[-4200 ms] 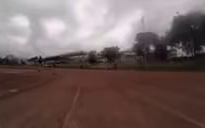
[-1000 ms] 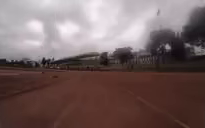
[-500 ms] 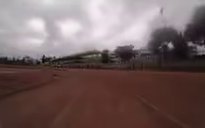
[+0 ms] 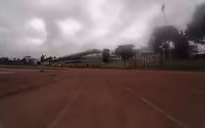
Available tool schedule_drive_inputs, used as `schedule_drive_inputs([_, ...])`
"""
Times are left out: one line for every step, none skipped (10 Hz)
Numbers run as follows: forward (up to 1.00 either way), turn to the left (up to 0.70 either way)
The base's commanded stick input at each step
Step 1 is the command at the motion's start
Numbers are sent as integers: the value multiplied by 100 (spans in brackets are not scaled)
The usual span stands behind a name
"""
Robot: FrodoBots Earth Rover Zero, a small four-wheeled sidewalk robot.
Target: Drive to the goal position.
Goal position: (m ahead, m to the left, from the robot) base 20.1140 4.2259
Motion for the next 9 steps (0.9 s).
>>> schedule_drive_inputs([70,1])
schedule_drive_inputs([70,0])
schedule_drive_inputs([70,0])
schedule_drive_inputs([70,0])
schedule_drive_inputs([70,0])
schedule_drive_inputs([70,0])
schedule_drive_inputs([70,0])
schedule_drive_inputs([70,0])
schedule_drive_inputs([70,0])
